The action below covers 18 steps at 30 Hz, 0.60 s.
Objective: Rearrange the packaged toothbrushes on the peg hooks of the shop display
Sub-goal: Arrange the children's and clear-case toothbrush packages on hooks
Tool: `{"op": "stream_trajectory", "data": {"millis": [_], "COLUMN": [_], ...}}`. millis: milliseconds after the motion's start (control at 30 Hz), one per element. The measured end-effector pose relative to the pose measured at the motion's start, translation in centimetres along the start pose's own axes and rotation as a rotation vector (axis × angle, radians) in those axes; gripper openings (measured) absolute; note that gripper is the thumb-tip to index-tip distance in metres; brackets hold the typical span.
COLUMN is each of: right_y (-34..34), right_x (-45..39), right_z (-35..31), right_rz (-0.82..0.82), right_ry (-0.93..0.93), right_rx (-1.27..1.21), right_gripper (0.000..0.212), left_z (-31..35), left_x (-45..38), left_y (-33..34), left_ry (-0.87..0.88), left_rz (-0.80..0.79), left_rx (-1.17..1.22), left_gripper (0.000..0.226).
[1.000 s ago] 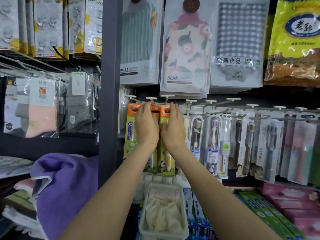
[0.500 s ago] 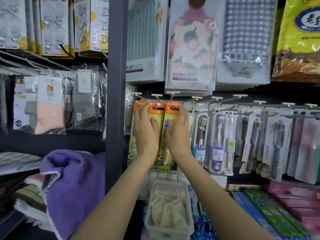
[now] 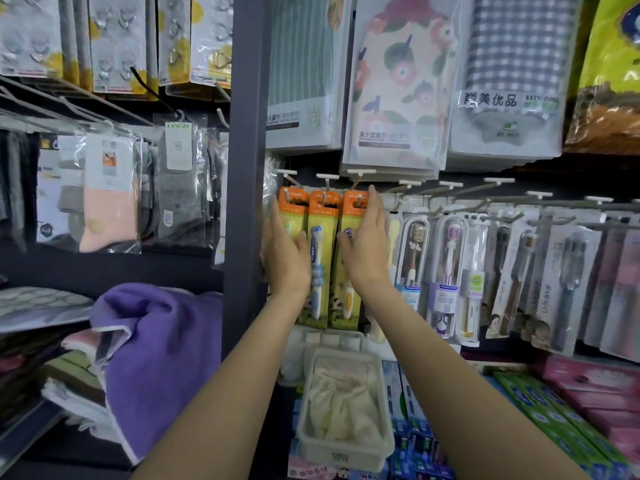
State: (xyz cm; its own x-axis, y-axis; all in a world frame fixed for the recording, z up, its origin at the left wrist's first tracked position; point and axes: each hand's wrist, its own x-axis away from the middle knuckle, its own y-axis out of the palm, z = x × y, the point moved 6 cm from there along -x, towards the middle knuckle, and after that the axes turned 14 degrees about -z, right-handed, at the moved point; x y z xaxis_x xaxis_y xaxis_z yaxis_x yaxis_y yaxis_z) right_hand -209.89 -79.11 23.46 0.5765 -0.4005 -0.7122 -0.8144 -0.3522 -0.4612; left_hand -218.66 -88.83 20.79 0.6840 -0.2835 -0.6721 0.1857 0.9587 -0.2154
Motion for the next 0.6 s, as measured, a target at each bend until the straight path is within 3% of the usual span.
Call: {"op": "stream_trajectory", "data": {"millis": [167,600], "right_y": [0.43,0.47], "right_x": [-0.37,-0.06], "right_z": [0.07,0.37], "right_rz": [-0.009,0.009], "right_ry": [0.031,0.027], "right_rx": [0.024,0.129], "right_gripper": [0.091,0.088], "left_z": [0.36,0.08], "left_x": [-0.13,-0.26], "left_y": [-0.62,-0.49], "left_ry": [-0.052,-0.056], "left_rz": [0.052,0.121], "left_rx": [-0.01,-0.073], "left_gripper": [0.067,0.062]}}
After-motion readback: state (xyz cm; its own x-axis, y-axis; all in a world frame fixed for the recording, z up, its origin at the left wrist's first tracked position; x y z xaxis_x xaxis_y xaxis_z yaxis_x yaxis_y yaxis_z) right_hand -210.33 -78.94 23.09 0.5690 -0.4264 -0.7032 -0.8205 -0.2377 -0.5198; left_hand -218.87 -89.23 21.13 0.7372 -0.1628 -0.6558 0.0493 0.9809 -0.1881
